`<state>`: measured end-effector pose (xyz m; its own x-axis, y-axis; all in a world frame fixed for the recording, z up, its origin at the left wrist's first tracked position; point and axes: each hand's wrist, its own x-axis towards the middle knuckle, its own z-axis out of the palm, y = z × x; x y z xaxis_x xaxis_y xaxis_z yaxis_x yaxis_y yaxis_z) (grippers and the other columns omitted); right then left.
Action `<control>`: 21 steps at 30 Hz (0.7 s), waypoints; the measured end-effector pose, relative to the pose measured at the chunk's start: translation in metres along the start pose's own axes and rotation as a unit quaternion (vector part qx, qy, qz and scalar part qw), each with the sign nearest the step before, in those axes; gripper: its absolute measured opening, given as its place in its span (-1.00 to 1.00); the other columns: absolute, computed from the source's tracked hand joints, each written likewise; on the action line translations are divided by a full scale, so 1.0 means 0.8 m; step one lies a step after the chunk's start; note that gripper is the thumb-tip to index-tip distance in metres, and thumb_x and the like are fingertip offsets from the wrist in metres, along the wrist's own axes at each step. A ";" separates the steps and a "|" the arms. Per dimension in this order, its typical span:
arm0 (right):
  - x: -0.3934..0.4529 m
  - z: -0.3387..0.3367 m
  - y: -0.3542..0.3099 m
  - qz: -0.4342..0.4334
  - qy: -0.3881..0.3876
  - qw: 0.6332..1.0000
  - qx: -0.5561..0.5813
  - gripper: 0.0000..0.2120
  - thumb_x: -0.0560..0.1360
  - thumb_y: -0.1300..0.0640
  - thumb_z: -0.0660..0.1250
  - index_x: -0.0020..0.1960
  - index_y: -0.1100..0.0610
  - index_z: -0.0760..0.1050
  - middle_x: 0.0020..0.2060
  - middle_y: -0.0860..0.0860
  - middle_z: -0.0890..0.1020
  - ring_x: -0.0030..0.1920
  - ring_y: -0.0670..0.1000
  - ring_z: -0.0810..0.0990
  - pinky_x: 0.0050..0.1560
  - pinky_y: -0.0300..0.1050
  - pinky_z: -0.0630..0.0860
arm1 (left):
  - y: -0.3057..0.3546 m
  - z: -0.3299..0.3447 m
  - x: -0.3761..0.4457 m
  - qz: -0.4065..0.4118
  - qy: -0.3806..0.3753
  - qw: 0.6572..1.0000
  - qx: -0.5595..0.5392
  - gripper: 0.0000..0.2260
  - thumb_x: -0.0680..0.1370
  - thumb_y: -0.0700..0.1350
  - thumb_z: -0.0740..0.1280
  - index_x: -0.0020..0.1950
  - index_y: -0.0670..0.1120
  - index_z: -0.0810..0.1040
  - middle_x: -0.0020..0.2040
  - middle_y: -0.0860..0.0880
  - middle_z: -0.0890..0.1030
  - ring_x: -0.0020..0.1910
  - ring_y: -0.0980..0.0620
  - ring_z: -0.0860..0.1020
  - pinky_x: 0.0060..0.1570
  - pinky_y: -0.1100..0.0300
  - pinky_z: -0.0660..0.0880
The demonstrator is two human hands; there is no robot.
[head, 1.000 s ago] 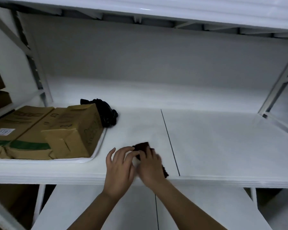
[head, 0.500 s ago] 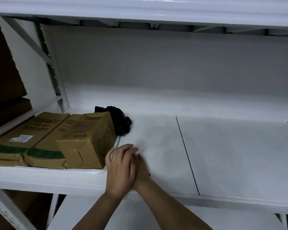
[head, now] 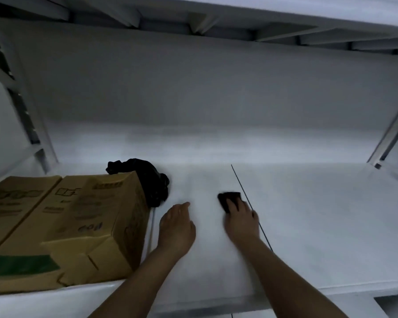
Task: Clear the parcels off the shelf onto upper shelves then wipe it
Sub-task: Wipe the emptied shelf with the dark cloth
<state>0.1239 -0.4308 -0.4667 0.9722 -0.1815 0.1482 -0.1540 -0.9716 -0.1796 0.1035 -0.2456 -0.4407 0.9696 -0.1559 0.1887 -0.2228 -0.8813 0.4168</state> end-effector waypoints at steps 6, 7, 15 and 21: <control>0.040 -0.006 0.037 0.075 -0.009 0.997 -0.019 -0.48 0.58 0.10 0.05 0.53 -0.04 0.09 0.51 0.03 0.16 0.47 0.08 0.14 0.42 0.01 0.12 | 0.019 -0.003 0.048 0.029 -0.120 0.991 0.055 -0.47 0.62 -0.16 0.05 0.57 -0.12 -0.05 0.55 -0.13 0.03 0.53 -0.06 0.01 0.50 0.09 -0.10; 0.046 -0.006 0.040 0.087 -0.011 0.996 -0.019 -0.48 0.58 0.11 0.05 0.53 -0.02 0.09 0.50 0.04 0.17 0.47 0.09 0.14 0.42 0.00 0.13 | 0.022 -0.003 0.052 0.033 -0.132 0.988 0.068 -0.46 0.62 -0.17 0.05 0.57 -0.13 -0.06 0.56 -0.13 0.03 0.53 -0.06 0.00 0.50 0.07 -0.12; 0.118 -0.002 -0.001 0.123 -0.068 0.989 0.037 -0.44 0.61 -0.01 0.04 0.56 0.09 -0.02 0.54 0.19 0.01 0.52 0.22 0.00 0.49 0.05 0.00 | 0.017 -0.014 0.087 0.004 -0.171 0.967 0.189 -0.49 0.58 -0.18 0.12 0.52 -0.18 0.10 0.50 -0.20 0.13 0.51 -0.13 0.06 0.50 0.02 -0.10; 0.137 0.016 -0.095 0.001 -0.114 0.991 0.077 -0.44 0.61 0.07 0.05 0.56 0.10 -0.03 0.54 0.19 -0.02 0.54 0.19 -0.05 0.50 0.04 0.01 | 0.021 -0.039 0.120 0.009 -0.037 0.979 0.202 -0.65 0.56 -0.21 0.10 0.36 -0.15 0.30 0.32 -0.15 0.38 0.32 -0.11 0.35 0.40 0.07 0.14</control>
<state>0.2444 -0.3749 -0.4496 0.9893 -0.1273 -0.0717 -0.1439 -0.9332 -0.3292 0.1893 -0.2612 -0.3878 0.9738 -0.1927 0.1211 -0.1972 -0.9800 0.0261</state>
